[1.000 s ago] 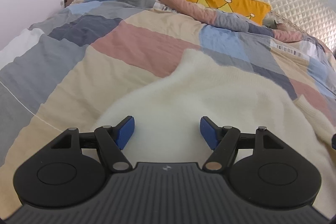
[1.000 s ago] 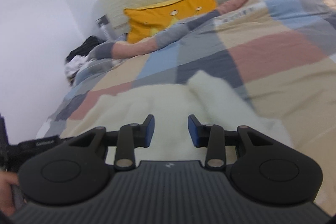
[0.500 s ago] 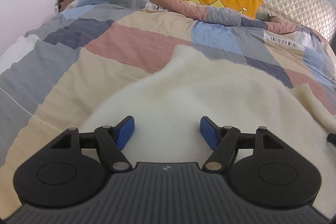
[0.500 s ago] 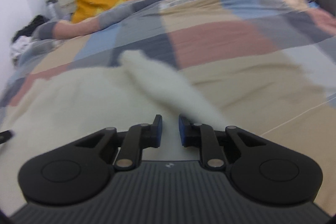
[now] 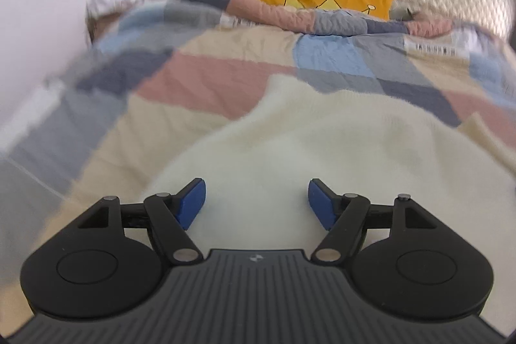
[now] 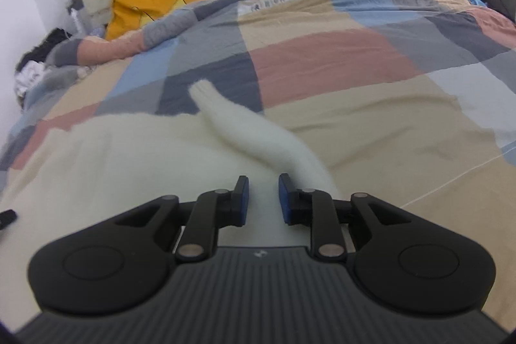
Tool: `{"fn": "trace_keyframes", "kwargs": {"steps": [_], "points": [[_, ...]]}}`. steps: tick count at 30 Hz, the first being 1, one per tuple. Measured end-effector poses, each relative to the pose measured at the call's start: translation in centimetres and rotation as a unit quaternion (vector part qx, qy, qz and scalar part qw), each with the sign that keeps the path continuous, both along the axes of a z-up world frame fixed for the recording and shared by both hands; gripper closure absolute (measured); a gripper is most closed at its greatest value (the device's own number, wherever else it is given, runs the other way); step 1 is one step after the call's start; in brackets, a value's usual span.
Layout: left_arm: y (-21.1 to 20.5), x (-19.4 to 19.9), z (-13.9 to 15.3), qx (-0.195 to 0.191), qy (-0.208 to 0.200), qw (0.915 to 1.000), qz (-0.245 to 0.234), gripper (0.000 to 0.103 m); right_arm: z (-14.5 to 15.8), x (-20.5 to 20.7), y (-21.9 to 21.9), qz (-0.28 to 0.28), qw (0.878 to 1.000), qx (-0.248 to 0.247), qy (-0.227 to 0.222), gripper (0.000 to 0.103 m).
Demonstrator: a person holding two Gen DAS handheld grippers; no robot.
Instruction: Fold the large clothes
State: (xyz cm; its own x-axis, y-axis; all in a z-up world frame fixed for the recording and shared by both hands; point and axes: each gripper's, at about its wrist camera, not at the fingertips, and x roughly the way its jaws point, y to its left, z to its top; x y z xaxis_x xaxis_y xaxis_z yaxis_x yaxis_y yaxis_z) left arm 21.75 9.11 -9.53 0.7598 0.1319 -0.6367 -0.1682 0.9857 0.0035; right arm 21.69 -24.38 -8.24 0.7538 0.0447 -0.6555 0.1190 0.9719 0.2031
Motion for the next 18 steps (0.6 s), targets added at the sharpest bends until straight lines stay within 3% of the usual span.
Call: {"fn": "trace_keyframes", "kwargs": {"steps": [5,12,18], "points": [[-0.5,-2.3,1.2,-0.038,-0.002,0.9989,-0.027,0.028,1.5,-2.1,0.4,0.012,0.999,0.024,-0.022,0.078],[-1.8,-6.6,3.2,-0.075,-0.028,0.9951,-0.058,0.028,4.1,-6.4,3.2,0.068,0.995,0.036,-0.056,0.078],[-3.5,-8.0,1.9,-0.053,-0.007,0.9958,-0.074,0.028,3.5,-7.2,5.5,0.113,0.993,0.020,-0.036,0.078]]}}
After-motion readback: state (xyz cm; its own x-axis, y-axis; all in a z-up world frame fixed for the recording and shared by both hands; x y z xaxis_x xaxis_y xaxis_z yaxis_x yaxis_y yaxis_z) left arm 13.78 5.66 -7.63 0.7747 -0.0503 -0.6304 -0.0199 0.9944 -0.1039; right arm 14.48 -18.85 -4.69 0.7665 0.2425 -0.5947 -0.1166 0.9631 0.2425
